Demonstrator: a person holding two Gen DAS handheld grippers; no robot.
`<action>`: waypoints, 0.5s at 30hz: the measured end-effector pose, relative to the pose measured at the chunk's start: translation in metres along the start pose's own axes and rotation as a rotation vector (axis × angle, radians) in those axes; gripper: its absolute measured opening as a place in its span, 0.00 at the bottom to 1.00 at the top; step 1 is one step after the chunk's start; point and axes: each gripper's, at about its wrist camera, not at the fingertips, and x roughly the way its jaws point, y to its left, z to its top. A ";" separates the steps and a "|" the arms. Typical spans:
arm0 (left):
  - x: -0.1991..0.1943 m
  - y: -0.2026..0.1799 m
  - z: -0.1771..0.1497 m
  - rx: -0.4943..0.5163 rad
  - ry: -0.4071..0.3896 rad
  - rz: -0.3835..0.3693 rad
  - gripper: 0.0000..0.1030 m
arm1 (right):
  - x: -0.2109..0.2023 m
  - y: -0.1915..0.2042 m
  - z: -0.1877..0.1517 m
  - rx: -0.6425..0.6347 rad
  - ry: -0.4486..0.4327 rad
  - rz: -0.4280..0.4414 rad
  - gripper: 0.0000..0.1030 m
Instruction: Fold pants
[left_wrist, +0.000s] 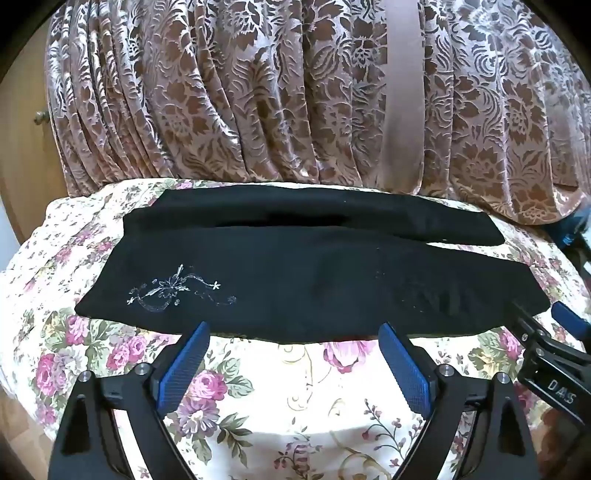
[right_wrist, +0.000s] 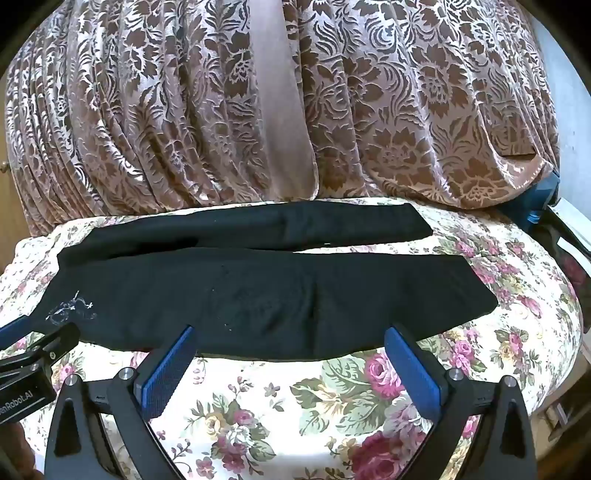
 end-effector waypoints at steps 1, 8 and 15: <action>-0.001 -0.001 -0.001 0.004 -0.002 0.004 0.90 | 0.000 0.001 0.001 -0.002 -0.001 0.000 1.00; -0.005 0.018 -0.008 -0.007 0.003 -0.021 0.90 | 0.002 -0.001 0.000 0.003 -0.005 0.001 1.00; 0.005 0.002 -0.002 0.001 0.028 0.007 0.90 | 0.001 0.000 0.000 0.007 -0.004 -0.002 1.00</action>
